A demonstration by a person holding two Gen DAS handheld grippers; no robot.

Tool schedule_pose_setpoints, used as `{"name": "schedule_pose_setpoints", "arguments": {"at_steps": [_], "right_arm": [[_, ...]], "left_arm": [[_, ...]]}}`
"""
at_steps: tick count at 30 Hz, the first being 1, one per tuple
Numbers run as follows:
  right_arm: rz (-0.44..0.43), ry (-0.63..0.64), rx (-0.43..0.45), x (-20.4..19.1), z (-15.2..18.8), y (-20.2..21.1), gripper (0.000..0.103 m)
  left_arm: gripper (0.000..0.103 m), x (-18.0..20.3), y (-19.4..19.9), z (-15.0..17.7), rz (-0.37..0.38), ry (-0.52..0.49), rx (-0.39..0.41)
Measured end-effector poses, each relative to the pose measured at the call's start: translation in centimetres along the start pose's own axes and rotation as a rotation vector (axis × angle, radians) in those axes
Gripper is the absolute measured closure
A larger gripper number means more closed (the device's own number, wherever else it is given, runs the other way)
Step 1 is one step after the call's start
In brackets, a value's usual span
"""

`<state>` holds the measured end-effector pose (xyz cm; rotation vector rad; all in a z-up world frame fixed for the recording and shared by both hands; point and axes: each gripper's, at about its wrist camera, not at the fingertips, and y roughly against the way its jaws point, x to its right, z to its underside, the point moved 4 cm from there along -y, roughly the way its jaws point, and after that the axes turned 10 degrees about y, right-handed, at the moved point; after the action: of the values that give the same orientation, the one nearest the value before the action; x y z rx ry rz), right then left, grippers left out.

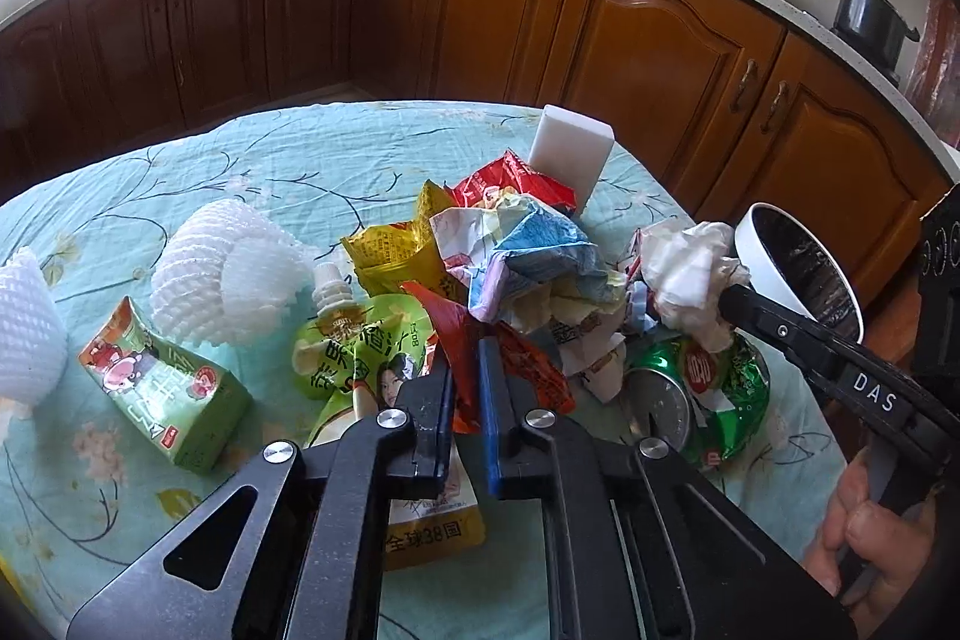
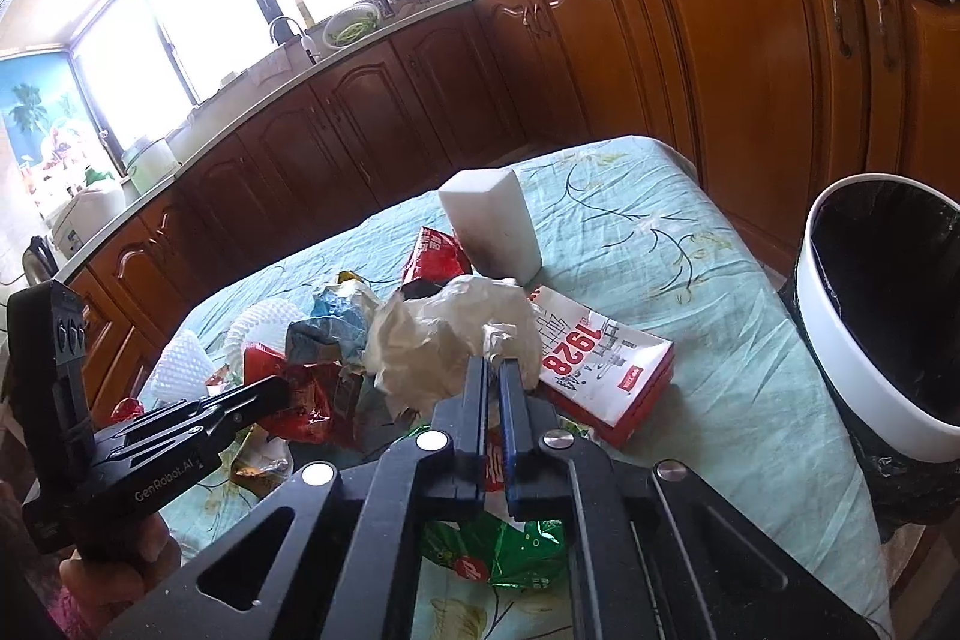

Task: Collect trash
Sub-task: 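Carry both held items over the black trash bin with both tools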

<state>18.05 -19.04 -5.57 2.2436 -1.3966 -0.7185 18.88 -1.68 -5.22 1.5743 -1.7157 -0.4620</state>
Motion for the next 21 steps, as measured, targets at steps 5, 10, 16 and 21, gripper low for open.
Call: {"name": "schedule_pose_setpoints", "arguments": {"at_steps": [5, 10, 16, 21], "right_arm": [[-0.006, 0.017, 0.03, -0.8, -0.2, 1.9, 0.1], [0.002, 0.009, 0.058, -0.4, -0.5, 3.4, 0.1], [0.029, -0.021, 0.091, 1.5, -0.7, 5.4, 0.1], [0.064, -0.049, 0.122, 3.7, -0.7, 7.2, 0.1]], "left_arm": [[0.1, 0.3, 2.5, 0.2, 0.023, -0.005, 0.043], [0.1, 1.3, 4.6, 0.4, 0.06, -0.023, 0.069], [0.1, 3.3, 5.8, -0.1, 0.11, -0.051, 0.093], [0.1, 5.4, 6.5, -0.8, 0.15, -0.075, 0.113]]}}
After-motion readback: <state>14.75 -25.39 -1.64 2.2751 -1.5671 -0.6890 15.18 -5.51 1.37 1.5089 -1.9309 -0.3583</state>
